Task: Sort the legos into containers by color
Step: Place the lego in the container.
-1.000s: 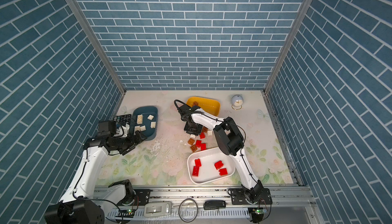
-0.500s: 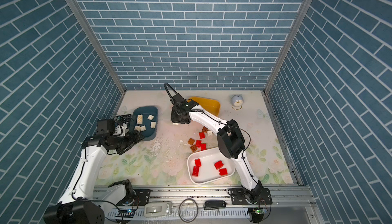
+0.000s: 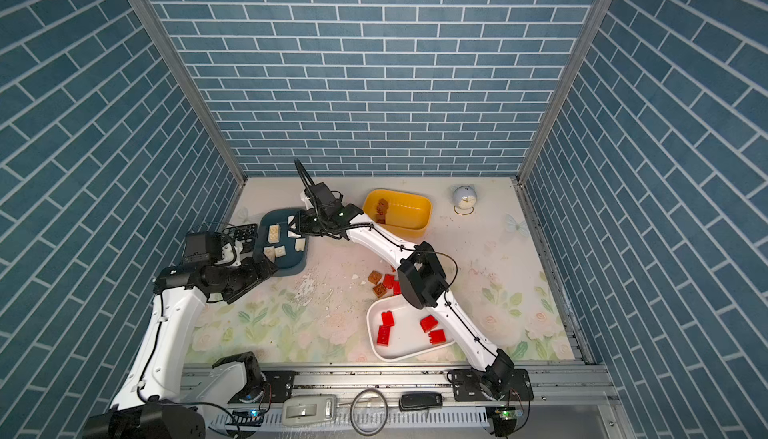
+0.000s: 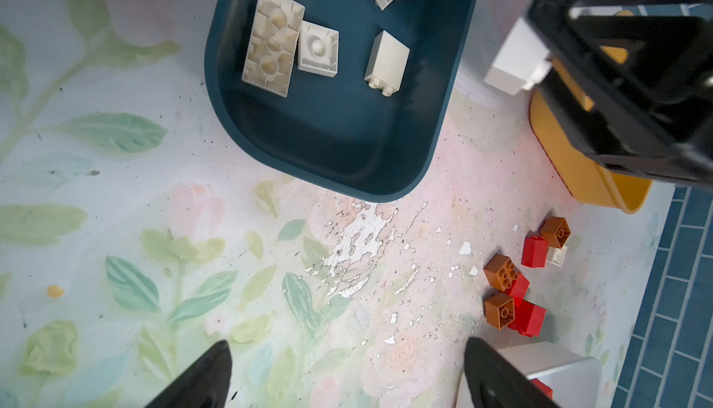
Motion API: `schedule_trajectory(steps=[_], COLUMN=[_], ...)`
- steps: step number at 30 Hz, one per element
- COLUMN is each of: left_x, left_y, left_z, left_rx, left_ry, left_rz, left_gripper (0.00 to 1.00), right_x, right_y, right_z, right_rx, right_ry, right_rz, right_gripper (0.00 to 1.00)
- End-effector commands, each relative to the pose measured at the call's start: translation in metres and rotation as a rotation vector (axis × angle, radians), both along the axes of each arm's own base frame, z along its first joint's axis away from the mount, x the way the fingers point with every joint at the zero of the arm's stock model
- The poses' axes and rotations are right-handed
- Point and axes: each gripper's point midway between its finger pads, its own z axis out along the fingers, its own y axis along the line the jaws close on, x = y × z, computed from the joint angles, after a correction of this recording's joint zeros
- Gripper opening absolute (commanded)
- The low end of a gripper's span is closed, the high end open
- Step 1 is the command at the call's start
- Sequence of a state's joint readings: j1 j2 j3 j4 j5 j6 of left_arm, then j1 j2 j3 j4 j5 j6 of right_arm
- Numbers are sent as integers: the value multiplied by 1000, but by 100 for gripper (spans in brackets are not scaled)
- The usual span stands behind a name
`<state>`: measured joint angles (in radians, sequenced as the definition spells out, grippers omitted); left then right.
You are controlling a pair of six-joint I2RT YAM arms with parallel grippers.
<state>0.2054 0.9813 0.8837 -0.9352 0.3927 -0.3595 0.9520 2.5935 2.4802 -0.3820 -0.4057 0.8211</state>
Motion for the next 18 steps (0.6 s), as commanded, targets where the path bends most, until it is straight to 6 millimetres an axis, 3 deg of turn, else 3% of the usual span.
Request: schedule_trajectory(steps=[1, 4, 7, 11, 14, 18], left_x=[-1, 0, 1, 3, 5, 9], left_y=[1, 1, 0, -3, -7, -12], left_z=[7, 7, 6, 6, 5, 3], left_rx=[-2, -2, -13, -34, -57, -95], left_ry=[3, 1, 1, -5, -6, -14], left_rz=[4, 4, 4, 3, -5, -15], left_gripper=[95, 95, 95, 95, 95, 95], right_x=[-14, -10, -8, -6, -5, -15], right_y=[17, 11, 5, -13, -43, -102], right_z=[9, -4, 5, 18, 24, 15], right_rx=[60, 17, 4, -18, -65, -220], right_ry=[23, 20, -4, -8, -10, -15], right_rz=[33, 20, 17, 6, -16, -44], right_gripper=[31, 47, 64, 66, 66, 69])
